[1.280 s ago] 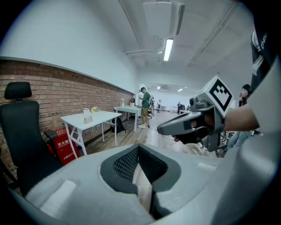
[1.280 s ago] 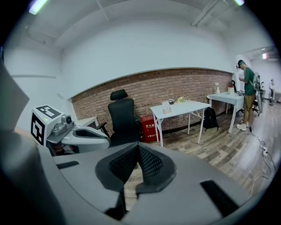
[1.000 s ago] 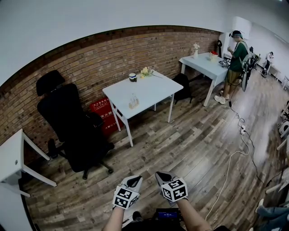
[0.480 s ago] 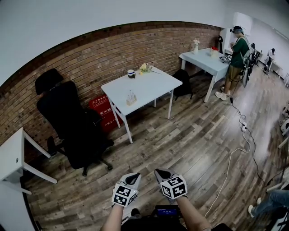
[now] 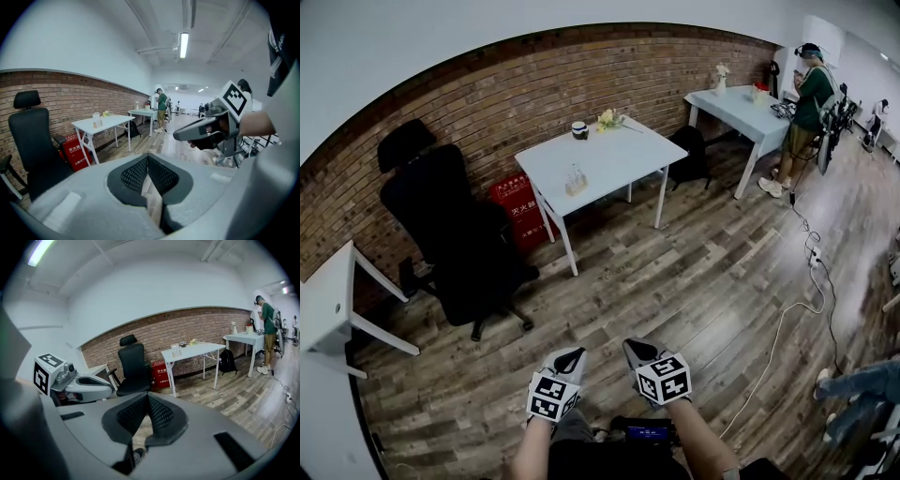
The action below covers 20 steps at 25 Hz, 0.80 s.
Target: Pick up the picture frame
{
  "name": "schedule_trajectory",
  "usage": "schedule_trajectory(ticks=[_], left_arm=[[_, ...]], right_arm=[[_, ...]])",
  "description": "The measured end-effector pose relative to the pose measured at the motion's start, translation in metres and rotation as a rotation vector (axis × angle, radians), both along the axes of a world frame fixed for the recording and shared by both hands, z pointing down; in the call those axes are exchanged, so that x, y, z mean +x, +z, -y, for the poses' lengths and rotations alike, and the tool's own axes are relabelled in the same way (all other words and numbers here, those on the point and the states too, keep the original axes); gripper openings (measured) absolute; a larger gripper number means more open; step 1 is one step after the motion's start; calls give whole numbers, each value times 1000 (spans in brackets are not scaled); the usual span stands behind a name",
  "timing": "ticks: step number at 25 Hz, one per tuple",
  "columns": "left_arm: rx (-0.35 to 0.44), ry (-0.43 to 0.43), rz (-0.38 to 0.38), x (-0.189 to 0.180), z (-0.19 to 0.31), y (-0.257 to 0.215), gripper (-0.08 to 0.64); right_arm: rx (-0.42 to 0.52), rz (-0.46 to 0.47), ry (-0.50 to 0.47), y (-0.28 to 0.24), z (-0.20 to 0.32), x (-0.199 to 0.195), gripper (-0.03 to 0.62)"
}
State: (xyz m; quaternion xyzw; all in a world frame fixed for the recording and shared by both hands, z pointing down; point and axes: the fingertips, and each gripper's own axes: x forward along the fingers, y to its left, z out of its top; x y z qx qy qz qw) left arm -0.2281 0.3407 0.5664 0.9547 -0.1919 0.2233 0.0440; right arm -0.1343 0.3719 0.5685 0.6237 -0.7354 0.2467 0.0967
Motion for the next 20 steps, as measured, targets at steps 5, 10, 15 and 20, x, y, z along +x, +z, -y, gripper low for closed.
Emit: schedule_trajectory(ticks=[5, 10, 15, 20], left_arm=[[-14, -22, 5, 0, 4, 8, 12], [-39, -12, 17, 2, 14, 20, 12], [-59, 17, 19, 15, 33, 28, 12], [-93, 45, 32, 25, 65, 43, 12]], right_arm=[[-26, 8, 8, 12, -3, 9, 9], [-46, 0, 6, 21, 6, 8, 9], [-72, -8, 11, 28, 28, 14, 9], [-106, -8, 19, 38, 64, 21, 9]])
